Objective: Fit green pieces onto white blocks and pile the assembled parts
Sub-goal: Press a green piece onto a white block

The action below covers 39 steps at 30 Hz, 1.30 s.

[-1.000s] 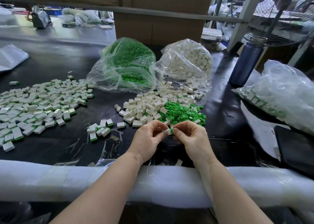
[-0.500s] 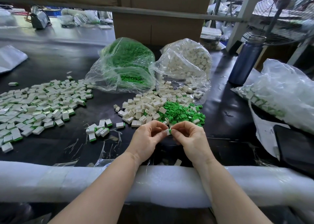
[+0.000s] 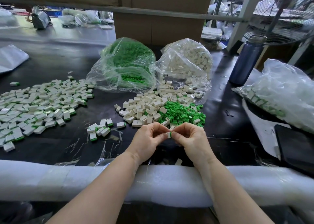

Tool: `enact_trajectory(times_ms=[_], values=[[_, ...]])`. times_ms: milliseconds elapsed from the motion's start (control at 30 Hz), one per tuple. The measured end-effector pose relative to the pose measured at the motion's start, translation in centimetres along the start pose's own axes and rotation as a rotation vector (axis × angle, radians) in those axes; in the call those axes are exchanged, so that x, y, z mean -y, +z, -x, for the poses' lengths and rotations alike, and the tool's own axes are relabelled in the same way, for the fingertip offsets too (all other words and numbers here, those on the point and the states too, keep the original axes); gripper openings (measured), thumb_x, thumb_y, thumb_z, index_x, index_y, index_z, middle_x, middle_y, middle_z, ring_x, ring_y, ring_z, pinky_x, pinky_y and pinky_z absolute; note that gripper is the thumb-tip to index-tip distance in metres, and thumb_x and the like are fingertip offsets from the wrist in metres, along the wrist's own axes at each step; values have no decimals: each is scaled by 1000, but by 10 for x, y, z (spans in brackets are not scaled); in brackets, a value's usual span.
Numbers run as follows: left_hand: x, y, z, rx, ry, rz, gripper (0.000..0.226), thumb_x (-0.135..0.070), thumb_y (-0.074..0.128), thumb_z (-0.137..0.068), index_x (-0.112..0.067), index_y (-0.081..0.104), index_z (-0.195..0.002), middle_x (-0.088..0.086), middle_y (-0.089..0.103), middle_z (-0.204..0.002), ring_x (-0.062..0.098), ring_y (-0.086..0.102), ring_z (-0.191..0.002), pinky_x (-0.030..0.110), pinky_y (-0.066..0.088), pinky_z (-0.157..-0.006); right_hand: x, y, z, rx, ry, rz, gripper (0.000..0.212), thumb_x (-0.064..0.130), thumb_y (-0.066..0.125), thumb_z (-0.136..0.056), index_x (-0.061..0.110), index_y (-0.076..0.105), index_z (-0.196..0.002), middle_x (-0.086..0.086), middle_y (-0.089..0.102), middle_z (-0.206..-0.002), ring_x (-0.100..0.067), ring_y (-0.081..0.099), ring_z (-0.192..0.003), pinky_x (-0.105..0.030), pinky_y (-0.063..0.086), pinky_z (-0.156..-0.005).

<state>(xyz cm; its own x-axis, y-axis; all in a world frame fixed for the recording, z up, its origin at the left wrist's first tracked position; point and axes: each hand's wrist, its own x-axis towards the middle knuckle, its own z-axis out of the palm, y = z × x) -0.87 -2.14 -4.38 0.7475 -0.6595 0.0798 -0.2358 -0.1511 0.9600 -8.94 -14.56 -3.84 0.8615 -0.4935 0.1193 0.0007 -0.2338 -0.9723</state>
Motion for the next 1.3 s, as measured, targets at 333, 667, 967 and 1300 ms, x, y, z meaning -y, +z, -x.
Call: enact_trajectory(times_ms=[333,667,967,1300], values=[[-4,1,0,3,18,138,14,-3,61,-86,-16,66,-84,-3,67,-78,-5,61,-68,7,44,-64,1,0,0,-42,17,-115,14,-3,67,-80,8,66,-72,2,63,-59,-3,57,-52,-15,47,-52],[-2,0,0,1,0,109,17,-7,61,-87,-23,65,-83,3,66,-79,11,58,-71,18,48,-68,0,0,1,-41,-26,-53,18,-2,68,-80,12,65,-69,5,61,-58,0,53,-51,-14,44,-53],[-2,0,0,16,9,73,12,-5,61,-87,-15,67,-87,3,64,-77,3,53,-65,12,44,-63,1,0,1,-14,-5,-42,19,-2,68,-79,12,63,-67,4,58,-56,-2,49,-49,-16,42,-52],[-1,1,-1,-60,-18,218,13,-5,60,-87,-17,65,-89,-11,68,-68,-5,57,-60,9,45,-58,-2,0,0,-123,-45,-52,18,1,62,-86,16,61,-76,8,60,-64,-7,56,-58,-19,49,-53]])
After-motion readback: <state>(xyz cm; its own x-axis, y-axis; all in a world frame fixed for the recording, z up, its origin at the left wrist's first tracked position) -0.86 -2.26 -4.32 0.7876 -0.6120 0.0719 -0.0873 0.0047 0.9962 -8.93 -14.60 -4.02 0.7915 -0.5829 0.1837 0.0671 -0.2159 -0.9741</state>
